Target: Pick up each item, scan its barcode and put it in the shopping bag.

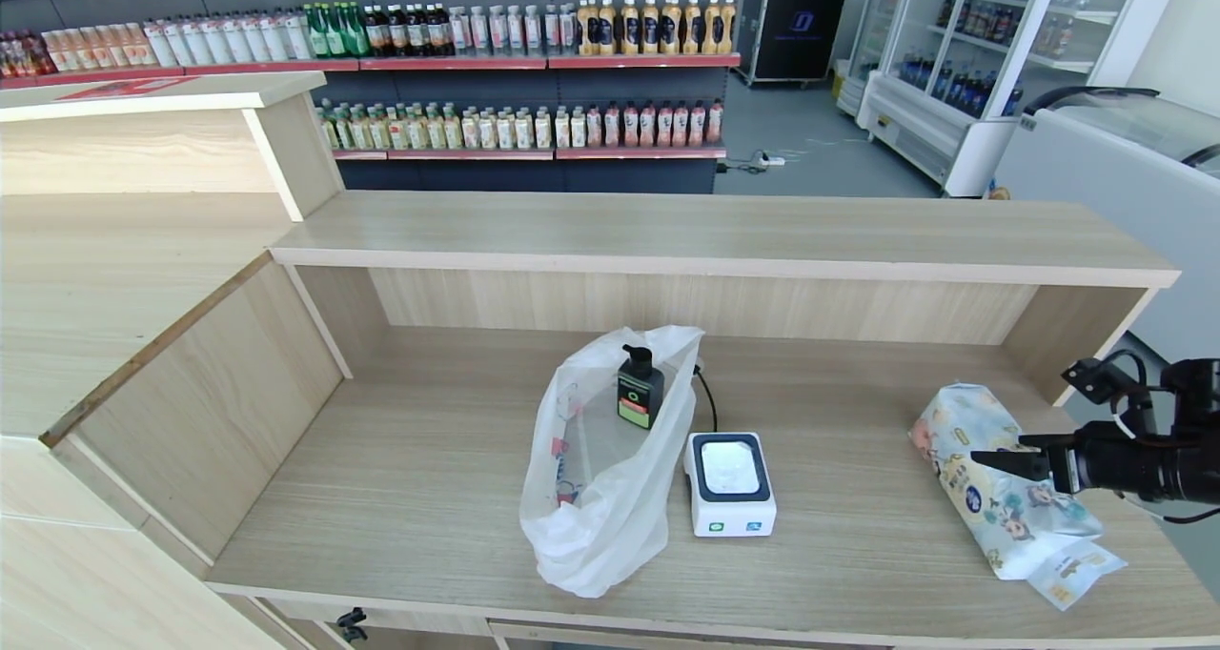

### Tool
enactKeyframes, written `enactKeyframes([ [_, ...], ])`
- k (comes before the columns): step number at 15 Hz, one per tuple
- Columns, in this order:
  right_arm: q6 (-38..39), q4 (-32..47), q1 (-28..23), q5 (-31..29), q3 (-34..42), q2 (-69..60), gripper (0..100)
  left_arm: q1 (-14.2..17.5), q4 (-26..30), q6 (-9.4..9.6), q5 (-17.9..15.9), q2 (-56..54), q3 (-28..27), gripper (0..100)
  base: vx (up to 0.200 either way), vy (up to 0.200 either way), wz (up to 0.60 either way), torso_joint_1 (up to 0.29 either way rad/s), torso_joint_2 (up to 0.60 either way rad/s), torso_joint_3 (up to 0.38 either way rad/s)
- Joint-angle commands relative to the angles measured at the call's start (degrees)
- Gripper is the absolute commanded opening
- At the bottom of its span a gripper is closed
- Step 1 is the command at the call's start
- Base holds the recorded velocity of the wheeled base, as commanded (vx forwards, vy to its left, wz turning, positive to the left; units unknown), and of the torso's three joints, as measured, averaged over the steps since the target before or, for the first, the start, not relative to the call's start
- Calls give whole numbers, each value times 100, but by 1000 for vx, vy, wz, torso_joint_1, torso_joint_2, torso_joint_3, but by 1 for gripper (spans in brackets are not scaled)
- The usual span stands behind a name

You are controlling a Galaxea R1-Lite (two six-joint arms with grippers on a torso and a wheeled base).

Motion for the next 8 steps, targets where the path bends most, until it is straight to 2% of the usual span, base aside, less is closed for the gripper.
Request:
enactKeyframes([
  [1, 3, -137, -10, 7, 26, -73, 100, -2, 0, -1, -3, 6, 0, 100, 0, 0, 0, 0, 0, 0],
  [8, 3, -216, -115, -2, 149, -143, 100, -2, 0, -1, -3, 6, 0, 100, 0, 0, 0, 0, 0, 0],
])
